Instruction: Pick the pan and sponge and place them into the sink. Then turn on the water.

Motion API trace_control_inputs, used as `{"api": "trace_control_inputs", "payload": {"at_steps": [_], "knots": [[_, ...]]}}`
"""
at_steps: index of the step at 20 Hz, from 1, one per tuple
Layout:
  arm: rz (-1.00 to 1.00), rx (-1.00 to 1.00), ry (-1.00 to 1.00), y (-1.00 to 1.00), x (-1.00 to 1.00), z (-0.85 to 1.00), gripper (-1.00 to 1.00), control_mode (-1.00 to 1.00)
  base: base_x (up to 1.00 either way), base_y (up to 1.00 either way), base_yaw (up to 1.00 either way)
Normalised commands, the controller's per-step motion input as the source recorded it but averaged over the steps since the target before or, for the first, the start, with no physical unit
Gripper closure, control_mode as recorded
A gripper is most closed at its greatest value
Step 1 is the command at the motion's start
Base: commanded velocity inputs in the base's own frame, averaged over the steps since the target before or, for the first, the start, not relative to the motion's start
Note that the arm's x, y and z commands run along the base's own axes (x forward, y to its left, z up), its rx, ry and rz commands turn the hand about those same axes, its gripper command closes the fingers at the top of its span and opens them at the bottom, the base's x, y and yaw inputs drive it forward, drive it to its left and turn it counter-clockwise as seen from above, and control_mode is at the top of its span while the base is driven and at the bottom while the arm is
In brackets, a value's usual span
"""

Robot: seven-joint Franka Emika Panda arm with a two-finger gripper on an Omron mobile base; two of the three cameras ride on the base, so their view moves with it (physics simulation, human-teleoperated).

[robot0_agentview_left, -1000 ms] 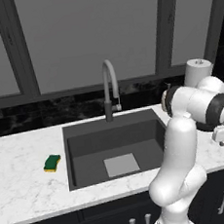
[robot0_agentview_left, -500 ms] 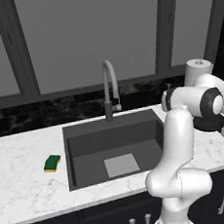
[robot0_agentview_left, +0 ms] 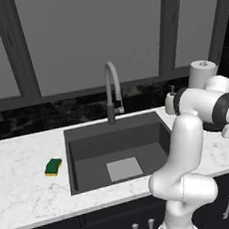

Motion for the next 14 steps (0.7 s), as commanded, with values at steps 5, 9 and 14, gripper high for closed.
{"api": "trace_control_inputs", "payload": {"at_steps": [5, 9, 14], "knots": [[-0.04, -0.03, -0.47, 0.82, -0.23, 0.41, 1.0, -1.0, 0.0, 0.0, 0.0], [0.0, -0.03, -0.52, 0.54, -0.41, 0.76, 1.0, -1.0, 0.0, 0.0, 0.0], [0.0, -0.06, -0.2, 0.19, -0.66, 1.0, 1.0, -1.0, 0.0, 0.0, 0.0]]}}
